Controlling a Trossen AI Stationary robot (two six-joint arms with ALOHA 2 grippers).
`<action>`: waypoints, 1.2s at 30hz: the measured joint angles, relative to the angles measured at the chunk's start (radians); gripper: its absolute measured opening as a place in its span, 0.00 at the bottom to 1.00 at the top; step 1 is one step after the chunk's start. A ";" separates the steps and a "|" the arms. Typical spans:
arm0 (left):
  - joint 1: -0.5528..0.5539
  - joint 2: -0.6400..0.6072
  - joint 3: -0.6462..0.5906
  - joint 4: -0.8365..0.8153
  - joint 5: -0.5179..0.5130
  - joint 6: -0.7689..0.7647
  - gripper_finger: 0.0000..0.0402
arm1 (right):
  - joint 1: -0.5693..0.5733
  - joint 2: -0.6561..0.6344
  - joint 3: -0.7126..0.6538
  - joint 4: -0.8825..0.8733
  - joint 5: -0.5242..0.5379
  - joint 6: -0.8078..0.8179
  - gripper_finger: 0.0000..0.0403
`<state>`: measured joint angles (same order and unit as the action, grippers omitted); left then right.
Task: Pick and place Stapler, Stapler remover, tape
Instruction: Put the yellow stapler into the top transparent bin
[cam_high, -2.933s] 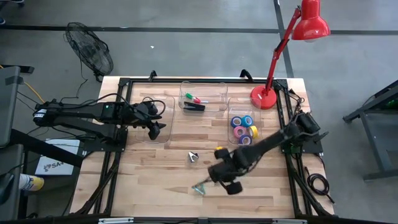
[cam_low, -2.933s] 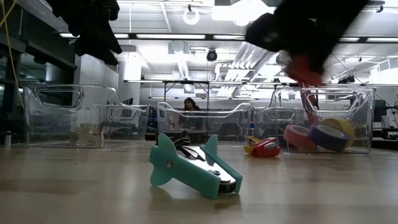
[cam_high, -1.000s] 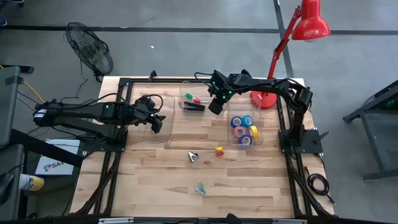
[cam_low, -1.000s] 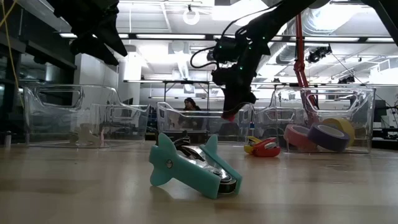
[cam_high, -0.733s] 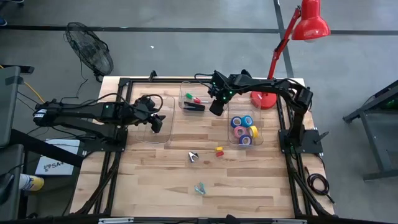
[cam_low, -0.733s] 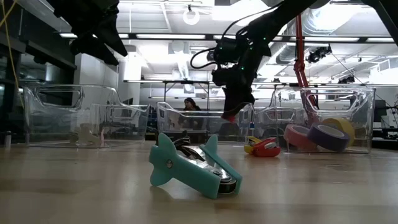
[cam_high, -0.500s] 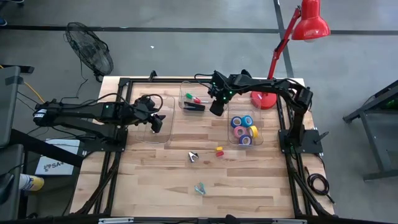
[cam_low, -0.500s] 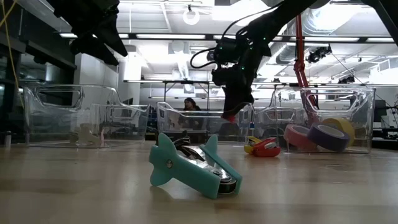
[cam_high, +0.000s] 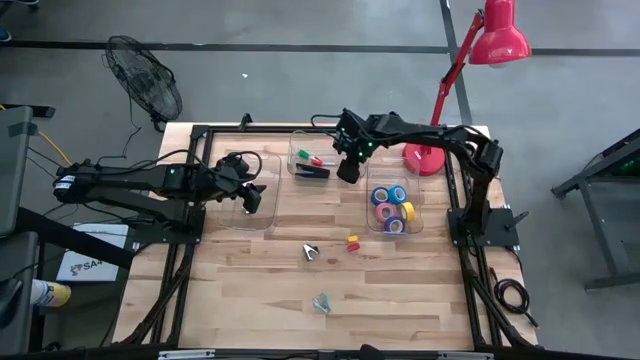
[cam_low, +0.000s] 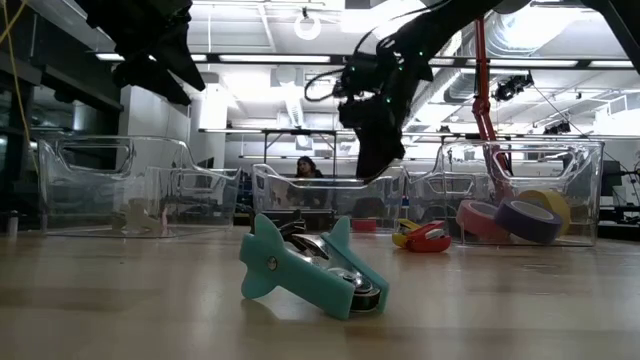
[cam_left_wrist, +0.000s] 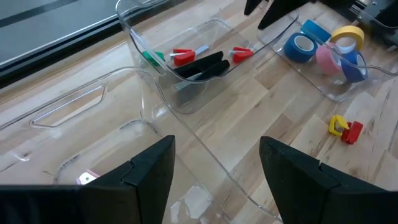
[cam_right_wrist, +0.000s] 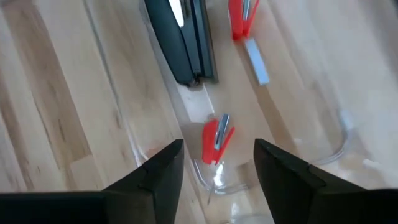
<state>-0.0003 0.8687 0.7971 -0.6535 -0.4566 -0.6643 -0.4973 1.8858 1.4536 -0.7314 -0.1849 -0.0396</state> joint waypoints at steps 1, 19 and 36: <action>0.000 0.000 0.000 0.000 0.000 0.000 0.57 | 0.000 0.000 0.018 -0.012 0.000 -0.010 0.46; 0.000 0.000 0.000 -0.003 0.021 0.002 0.57 | 0.234 0.000 0.234 -0.264 0.045 -0.117 0.42; 0.000 0.000 0.000 -0.038 0.062 0.009 0.57 | 0.480 -0.001 0.175 -0.292 0.096 -0.028 0.41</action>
<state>-0.0005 0.8688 0.7971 -0.6918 -0.3950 -0.6557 -0.0177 1.8851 1.6282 -1.0235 -0.0887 -0.0681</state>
